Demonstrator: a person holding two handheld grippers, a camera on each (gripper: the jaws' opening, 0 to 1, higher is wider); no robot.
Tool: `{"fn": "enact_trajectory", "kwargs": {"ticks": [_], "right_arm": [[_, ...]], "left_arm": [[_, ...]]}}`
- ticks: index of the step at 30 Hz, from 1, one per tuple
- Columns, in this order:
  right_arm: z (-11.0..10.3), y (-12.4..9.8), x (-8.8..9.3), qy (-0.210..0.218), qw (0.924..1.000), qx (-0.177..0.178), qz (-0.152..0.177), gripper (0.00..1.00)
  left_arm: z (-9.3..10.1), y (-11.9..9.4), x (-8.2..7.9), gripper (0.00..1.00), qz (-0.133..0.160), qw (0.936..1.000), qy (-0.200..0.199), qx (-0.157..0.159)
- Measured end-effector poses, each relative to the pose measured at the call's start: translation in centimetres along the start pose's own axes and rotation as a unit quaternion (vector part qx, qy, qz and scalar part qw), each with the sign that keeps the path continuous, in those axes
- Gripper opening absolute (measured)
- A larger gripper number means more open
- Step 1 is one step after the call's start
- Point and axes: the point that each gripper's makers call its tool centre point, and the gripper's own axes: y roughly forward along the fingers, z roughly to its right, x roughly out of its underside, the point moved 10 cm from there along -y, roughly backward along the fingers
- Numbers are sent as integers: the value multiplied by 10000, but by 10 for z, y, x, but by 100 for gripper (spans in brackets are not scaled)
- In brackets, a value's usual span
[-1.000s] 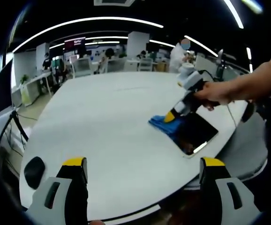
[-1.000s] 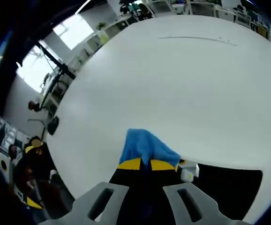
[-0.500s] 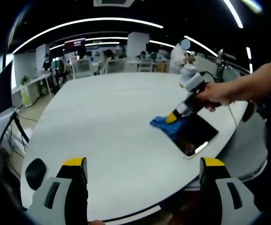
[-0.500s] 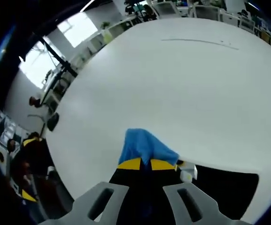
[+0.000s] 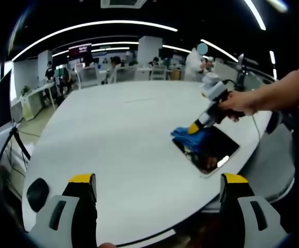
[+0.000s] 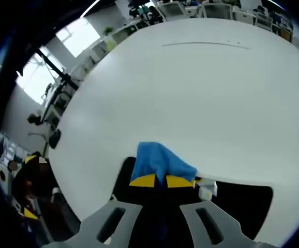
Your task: Wipe the mirror surface with the cleaning cloth until all visible marks leave the cleaned area.
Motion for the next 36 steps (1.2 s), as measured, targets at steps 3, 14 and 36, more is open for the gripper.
{"fn": "enact_trajectory", "kwargs": {"ticks": [3, 14, 36], "right_arm": [[2, -1, 0, 13, 10000, -1, 4, 0], [-3, -1, 6, -127, 9999, 72, 64, 0], [-19, -20, 54, -486, 9988, 65, 80, 0]], "left_arm": [[2, 1, -1, 100, -1, 10000, 30, 21], [2, 0, -5, 100, 14, 10000, 81, 24], [12, 3, -7, 100, 95, 9998, 116, 127]]}}
